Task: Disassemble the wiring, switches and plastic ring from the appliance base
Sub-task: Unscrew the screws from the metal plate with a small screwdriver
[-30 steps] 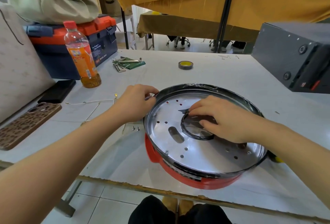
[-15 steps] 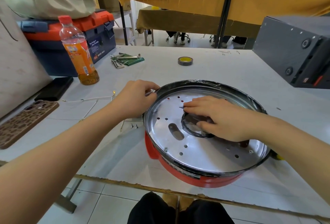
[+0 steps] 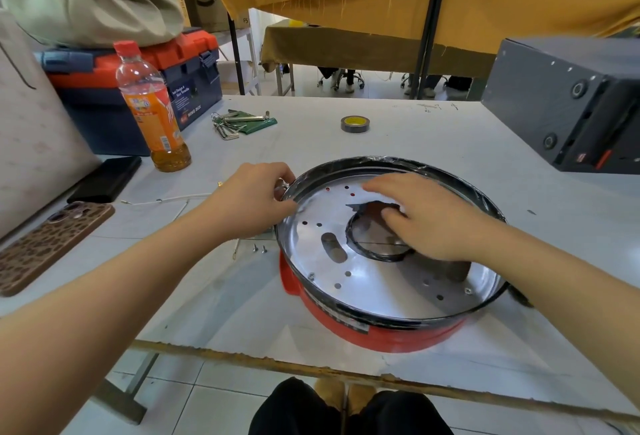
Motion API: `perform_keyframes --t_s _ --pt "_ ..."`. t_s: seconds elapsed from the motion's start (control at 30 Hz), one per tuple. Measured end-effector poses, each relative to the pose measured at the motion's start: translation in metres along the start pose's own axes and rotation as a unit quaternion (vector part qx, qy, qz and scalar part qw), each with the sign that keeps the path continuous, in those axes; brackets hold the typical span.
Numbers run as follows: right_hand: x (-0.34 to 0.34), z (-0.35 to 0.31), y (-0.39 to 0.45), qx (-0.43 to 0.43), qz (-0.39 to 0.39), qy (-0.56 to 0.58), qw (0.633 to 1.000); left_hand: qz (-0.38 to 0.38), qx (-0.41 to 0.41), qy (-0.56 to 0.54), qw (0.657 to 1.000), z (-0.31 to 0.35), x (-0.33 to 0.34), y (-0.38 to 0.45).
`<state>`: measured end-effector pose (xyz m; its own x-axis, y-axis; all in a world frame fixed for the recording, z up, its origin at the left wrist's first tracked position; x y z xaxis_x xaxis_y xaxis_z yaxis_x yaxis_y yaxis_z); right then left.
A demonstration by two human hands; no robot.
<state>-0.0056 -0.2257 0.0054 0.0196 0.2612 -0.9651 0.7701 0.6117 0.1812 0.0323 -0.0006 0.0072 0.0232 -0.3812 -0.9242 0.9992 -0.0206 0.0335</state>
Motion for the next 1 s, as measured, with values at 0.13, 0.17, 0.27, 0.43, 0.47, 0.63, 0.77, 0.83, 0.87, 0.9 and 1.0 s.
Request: perform_keyframes --t_s 0.13,0.17,0.27,0.43,0.47,0.63,0.77,0.83,0.87,0.9,1.0 --pt "-0.012 0.013 -0.004 0.053 0.004 0.007 0.999 0.011 0.006 -0.001 1.0 0.001 0.002 0.002" --pt "-0.011 0.013 -0.005 0.047 -0.017 0.0 0.999 0.012 0.008 -0.003 1.0 0.001 0.002 0.004" --pt "-0.004 0.012 -0.008 0.018 -0.064 -0.022 0.998 0.009 0.007 -0.007 1.0 0.003 0.002 0.008" --pt "0.0 0.014 -0.009 0.012 -0.051 -0.021 0.998 0.009 0.02 -0.016 1.0 0.004 0.004 0.01" --pt "0.001 0.015 -0.009 0.013 -0.048 -0.02 0.999 0.009 0.021 -0.017 1.0 0.004 0.004 0.011" --pt "0.001 0.016 -0.009 0.014 -0.033 -0.025 0.999 0.011 0.027 -0.019 0.999 0.003 0.004 0.014" --pt "-0.001 0.017 -0.008 0.021 -0.038 -0.034 0.998 0.012 0.029 -0.018 0.999 0.004 0.004 0.014" --pt "0.0 0.017 -0.007 0.023 -0.041 -0.044 0.998 0.011 0.028 -0.015 0.999 0.004 0.005 0.014" --pt "0.001 0.017 -0.007 0.024 -0.041 -0.05 0.998 0.011 0.028 -0.016 0.999 0.004 0.005 0.014" --pt "0.001 0.017 -0.007 0.026 -0.04 -0.055 0.997 0.013 0.029 -0.016 0.999 0.004 0.005 0.013" --pt "0.002 0.016 -0.005 0.034 -0.048 -0.068 0.996 0.014 0.033 -0.011 0.999 0.005 0.004 0.012"
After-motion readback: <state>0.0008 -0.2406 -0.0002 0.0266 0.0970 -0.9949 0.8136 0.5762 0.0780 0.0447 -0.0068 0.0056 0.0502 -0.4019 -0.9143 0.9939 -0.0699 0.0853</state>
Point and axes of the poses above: each hand's wrist, its own y-axis towards the middle knuckle, its own x-axis out of the palm, z = x × y, the point moved 1 cm from there along y, towards the middle knuckle, and after that the axes turned 15 degrees about -x, right-handed, at the moved point
